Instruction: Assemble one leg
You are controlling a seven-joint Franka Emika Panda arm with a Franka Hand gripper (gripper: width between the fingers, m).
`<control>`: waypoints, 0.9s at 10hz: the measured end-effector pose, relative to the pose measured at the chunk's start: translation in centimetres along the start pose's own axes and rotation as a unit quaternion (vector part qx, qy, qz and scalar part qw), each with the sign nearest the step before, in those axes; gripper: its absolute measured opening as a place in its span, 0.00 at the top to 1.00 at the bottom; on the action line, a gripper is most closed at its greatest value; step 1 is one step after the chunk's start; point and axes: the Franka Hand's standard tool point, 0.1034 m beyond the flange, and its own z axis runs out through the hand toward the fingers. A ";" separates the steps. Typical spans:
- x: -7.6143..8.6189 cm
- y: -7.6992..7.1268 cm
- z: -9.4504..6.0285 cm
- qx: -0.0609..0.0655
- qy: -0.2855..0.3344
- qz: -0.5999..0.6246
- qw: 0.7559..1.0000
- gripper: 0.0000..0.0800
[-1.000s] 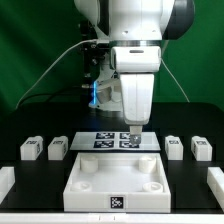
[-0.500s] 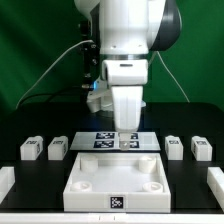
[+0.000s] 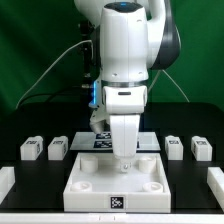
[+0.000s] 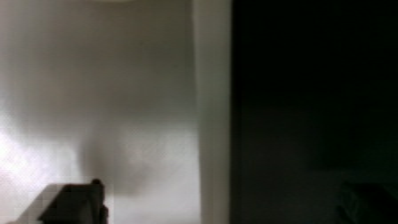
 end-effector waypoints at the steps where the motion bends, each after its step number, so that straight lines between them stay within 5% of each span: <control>1: 0.0 0.0 0.0 0.000 0.000 0.000 1.000 0.30; 2: 0.0 0.0 0.0 0.000 0.000 0.000 1.000 0.52; 3: 0.0 0.0 0.0 0.000 0.000 0.000 1.000 0.52; 4: 0.0 0.0 0.0 0.000 0.000 0.000 1.000 0.77; 5: 0.0 0.0 0.0 0.000 0.000 0.000 1.000 0.91; 9: -0.1 0.0 0.0 0.000 0.000 0.001 1.000 0.93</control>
Offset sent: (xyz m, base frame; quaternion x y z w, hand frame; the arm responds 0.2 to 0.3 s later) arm 0.0000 0.0000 0.0000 0.0000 0.0000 0.0000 1.0000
